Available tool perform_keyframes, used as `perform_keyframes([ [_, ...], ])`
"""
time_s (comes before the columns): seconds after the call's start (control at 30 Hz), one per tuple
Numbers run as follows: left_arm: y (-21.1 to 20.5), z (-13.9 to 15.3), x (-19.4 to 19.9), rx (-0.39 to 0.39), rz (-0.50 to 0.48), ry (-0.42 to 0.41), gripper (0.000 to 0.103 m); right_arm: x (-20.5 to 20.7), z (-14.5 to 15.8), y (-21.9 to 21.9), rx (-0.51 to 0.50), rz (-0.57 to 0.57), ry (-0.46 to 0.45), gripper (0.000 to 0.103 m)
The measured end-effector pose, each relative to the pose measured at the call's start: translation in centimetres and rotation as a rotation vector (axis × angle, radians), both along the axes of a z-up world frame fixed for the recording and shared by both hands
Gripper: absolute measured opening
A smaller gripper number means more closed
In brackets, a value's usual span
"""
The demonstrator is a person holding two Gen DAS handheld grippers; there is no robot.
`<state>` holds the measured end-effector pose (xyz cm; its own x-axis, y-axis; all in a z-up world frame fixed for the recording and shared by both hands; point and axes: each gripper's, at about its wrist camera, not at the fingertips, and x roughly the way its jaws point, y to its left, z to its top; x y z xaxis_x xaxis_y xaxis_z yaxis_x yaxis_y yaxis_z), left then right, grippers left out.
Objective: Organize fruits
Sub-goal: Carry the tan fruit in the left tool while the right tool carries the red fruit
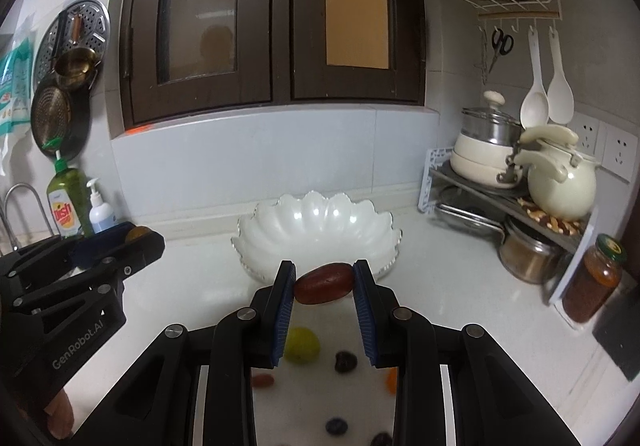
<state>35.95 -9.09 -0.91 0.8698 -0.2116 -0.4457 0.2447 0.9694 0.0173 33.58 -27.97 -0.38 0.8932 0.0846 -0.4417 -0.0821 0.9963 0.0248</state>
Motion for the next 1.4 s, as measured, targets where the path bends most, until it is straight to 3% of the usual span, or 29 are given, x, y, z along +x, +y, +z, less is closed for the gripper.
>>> perform_keyframes([
  [0.37, -1.2, 1.7, 4.2, 0.051, 0.014, -0.046, 0.027, 5.4, 1.3, -0.3, 0.038, 0.005, 0.029, 0.031],
  [0.67, -3.7, 2.3, 8.4, 0.084, 0.004, -0.004, 0.027, 10.7, 2.3, -0.9, 0.036, -0.017, 0.068, 0.031],
  [1.4, -6.4, 1.0, 20.4, 0.077, 0.003, 0.23, 0.027, 22.9, 0.9, -1.0, 0.003, -0.003, 0.295, 0.031],
])
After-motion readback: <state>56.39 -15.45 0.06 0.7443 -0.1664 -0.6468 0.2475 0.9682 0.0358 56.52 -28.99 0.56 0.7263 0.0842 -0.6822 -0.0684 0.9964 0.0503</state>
